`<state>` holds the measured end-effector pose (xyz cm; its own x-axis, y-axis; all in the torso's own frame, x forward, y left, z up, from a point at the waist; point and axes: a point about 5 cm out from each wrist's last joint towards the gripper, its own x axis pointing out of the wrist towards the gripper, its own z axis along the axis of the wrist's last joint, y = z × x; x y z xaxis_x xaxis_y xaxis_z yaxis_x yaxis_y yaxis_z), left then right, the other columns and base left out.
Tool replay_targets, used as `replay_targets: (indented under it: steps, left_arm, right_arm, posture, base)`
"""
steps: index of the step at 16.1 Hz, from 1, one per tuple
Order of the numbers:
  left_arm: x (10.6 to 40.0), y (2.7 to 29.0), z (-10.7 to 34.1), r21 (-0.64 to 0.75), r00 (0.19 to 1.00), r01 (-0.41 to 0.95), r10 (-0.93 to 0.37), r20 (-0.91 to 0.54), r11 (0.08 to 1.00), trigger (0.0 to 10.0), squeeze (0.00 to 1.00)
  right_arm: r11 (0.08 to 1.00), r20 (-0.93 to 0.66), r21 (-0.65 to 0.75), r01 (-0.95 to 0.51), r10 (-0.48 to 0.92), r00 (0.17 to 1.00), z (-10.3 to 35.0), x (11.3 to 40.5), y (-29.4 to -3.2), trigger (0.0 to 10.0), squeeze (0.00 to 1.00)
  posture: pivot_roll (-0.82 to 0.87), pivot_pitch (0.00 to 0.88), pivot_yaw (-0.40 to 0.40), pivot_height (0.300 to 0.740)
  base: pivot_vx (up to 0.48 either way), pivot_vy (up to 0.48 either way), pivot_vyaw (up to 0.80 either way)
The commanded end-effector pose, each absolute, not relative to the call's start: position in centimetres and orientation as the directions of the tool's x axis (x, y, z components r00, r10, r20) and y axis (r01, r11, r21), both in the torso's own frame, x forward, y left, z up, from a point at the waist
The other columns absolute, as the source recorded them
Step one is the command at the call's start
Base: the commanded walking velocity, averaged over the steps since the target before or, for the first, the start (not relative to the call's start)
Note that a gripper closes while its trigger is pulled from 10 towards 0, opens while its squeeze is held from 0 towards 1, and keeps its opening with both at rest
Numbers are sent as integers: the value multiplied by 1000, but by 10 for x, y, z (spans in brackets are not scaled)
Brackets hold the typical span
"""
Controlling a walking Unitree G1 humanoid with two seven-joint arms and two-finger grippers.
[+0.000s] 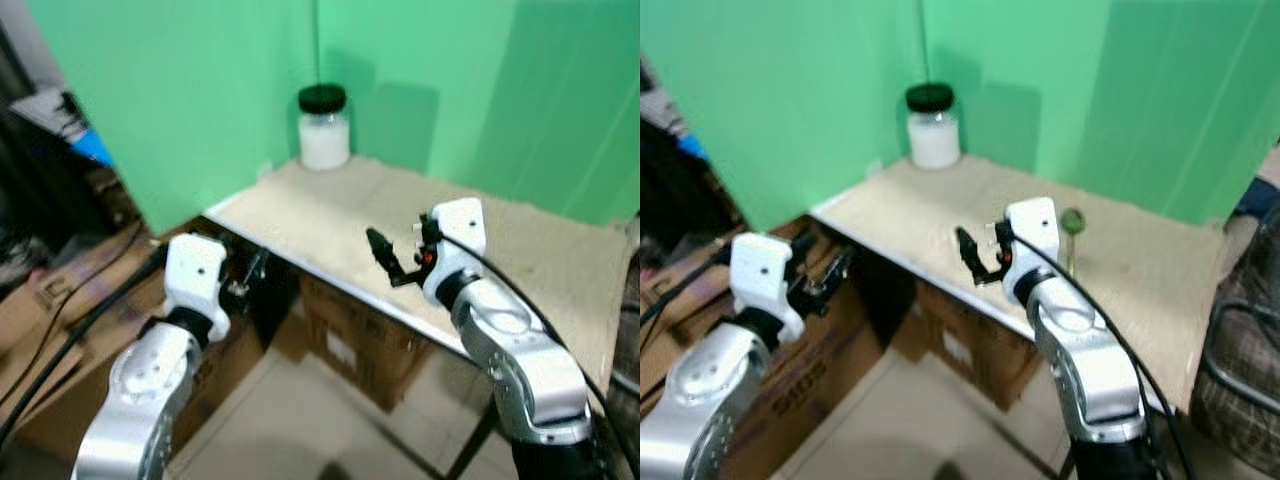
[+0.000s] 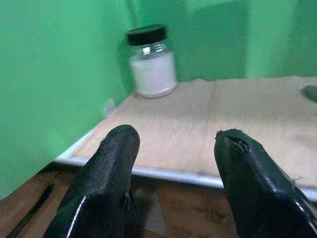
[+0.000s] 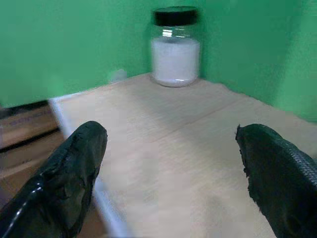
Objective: Setting the table
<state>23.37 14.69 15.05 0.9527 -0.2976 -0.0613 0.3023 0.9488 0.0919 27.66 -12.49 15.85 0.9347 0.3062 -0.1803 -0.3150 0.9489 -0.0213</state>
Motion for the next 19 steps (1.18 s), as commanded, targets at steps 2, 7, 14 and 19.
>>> replay_targets:
  steps: [2, 7, 14, 19]
  left_arm:
    - [234, 140, 152, 95, 939, 344, -340, -54, 934, 10000, 0]
    - [234, 133, 150, 66, 872, 488, -483, -72, 871, 10000, 0]
    - [223, 124, 150, 25, 691, 720, -712, -126, 694, 10000, 0]
    - [221, 127, 145, 28, 668, 739, -727, -157, 673, 10000, 0]
  right_arm:
    - [966, -232, -50, -252, 235, 944, 153, 282, -135, 10000, 1000]
    - [990, -322, -113, -86, 46, 946, 146, 302, -155, 10000, 1000]
    - [999, -463, -37, -10, -8, 886, 129, 329, -168, 10000, 0]
    - [995, -498, 7, 98, -81, 864, 125, 346, -191, 8078, 0]
  posture:
    - [80, 0, 101, 740]
    - [72, 0, 96, 740]
    - [67, 0, 85, 740]
    - [71, 0, 74, 740]
  base:
    - [364, 0, 0]
    - [132, 0, 0]
    - [0, 0, 0]
    - [0, 0, 0]
